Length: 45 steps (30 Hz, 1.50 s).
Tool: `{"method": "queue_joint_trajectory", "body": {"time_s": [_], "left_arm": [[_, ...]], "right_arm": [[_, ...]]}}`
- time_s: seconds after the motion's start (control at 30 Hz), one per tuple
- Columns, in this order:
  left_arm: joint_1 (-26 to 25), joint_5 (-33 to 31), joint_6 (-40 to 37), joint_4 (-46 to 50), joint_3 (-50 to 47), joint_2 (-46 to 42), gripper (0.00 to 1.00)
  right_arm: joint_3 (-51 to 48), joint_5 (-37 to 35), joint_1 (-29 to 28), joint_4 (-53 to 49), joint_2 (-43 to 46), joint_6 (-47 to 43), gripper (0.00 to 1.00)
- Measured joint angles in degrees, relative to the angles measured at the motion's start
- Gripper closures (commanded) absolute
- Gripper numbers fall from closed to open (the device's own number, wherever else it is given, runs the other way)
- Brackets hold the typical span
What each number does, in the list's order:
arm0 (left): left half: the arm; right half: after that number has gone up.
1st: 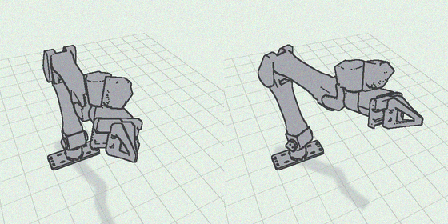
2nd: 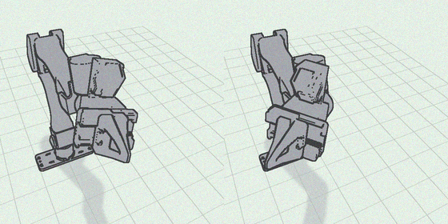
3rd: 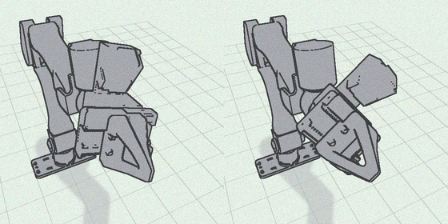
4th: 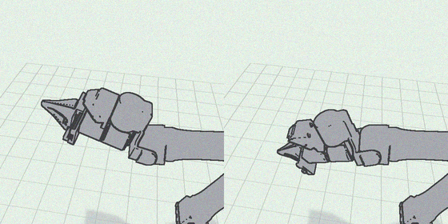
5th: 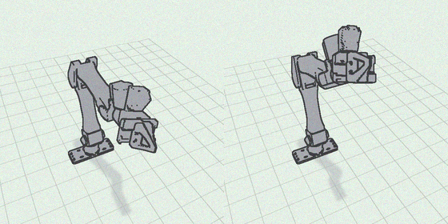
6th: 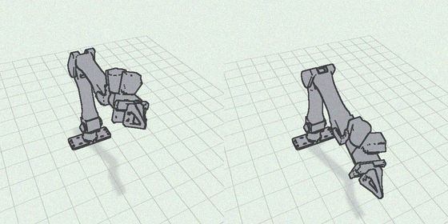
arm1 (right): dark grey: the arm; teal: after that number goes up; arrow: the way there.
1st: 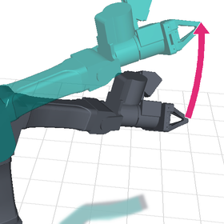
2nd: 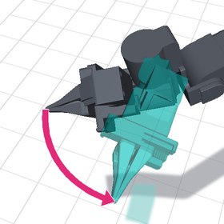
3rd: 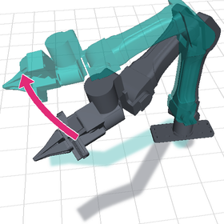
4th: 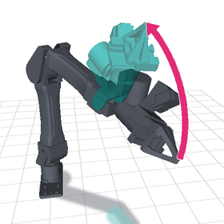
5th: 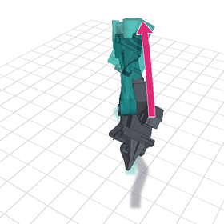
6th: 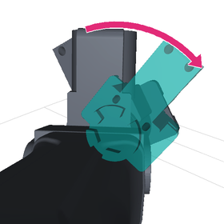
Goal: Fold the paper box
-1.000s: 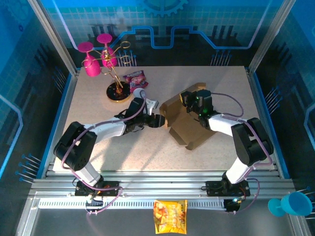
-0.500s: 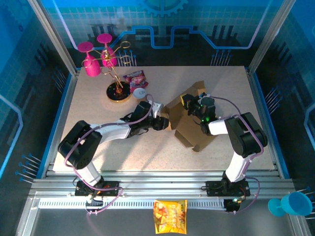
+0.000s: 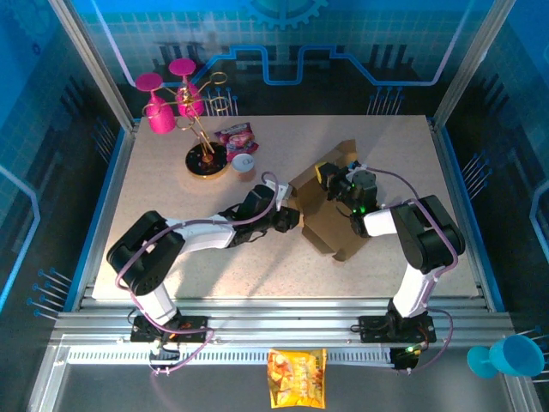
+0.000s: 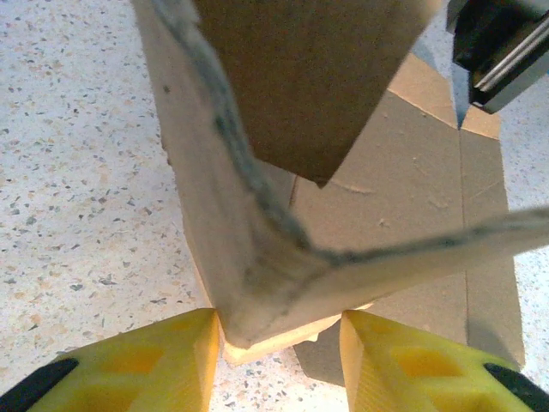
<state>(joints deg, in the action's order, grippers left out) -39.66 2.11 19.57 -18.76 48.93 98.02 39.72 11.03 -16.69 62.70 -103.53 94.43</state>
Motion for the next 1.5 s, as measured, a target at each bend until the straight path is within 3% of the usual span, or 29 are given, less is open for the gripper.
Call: {"method": "queue_joint_trajectory", "body": {"time_s": [0.37,0.7,1.07,1.37,1.43,1.5], "left_arm": [[-2.54,-8.35,0.02,-0.39,1.95,3.56,0.58],[-3.50,-16.81,0.00,-1.14,4.85,6.95,0.64],[-3.80,-22.58,1.51,-2.67,7.17,9.81,0.58],[-3.80,-27.17,3.04,-3.37,9.99,12.20,0.62],[-3.82,-28.26,3.48,-3.41,10.67,12.85,0.60],[-3.85,-29.14,3.98,-3.45,11.08,13.38,0.53]], "right_arm": [[0.00,-0.02,0.00,3.41,-0.61,0.72,1.00],[-1.49,-0.61,-0.02,8.98,-3.37,2.14,1.00],[-1.46,-1.90,-0.02,10.05,-3.78,3.28,1.00],[-0.61,-3.19,-0.02,9.84,-3.78,3.50,1.00],[-0.50,-3.61,-0.02,9.79,-3.78,3.63,1.00],[-0.28,-3.74,-0.07,9.46,-3.78,3.67,1.00]]}}
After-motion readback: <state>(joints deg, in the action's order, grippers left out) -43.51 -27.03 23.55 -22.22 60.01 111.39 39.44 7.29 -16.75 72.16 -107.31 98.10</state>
